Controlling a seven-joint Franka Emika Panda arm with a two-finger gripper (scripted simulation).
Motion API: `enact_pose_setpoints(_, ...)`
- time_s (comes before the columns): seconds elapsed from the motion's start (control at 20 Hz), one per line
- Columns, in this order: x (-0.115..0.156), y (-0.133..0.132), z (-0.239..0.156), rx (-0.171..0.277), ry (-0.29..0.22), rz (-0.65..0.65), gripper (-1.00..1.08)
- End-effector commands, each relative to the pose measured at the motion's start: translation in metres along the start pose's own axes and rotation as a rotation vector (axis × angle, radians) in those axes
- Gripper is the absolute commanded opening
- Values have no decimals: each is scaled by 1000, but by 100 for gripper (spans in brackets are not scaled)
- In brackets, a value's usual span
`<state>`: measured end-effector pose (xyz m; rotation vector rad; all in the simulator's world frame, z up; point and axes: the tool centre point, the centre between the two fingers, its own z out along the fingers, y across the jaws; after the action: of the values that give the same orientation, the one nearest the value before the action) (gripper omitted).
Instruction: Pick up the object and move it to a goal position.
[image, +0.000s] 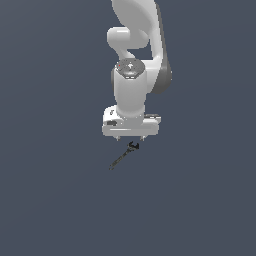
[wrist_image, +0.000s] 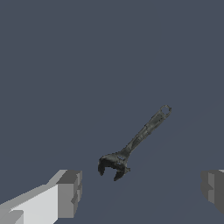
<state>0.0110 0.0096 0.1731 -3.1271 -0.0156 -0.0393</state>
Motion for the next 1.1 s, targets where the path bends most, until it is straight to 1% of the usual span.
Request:
enact_pose_setpoints(0.0, 0, 0, 0, 0, 0, 0, 100)
enact_pose_setpoints(0.15, 2, -1, -2, 4, 7, -1, 100)
enact_pose_setpoints(0.5, 12, -7, -16, 29, 42, -3, 100)
enact_pose_setpoints(0.85, 12, -7, -15, 28, 41, -7, 100)
enact_pose_setpoints(1.05, 11, -6, -12, 28, 39, 14, 100)
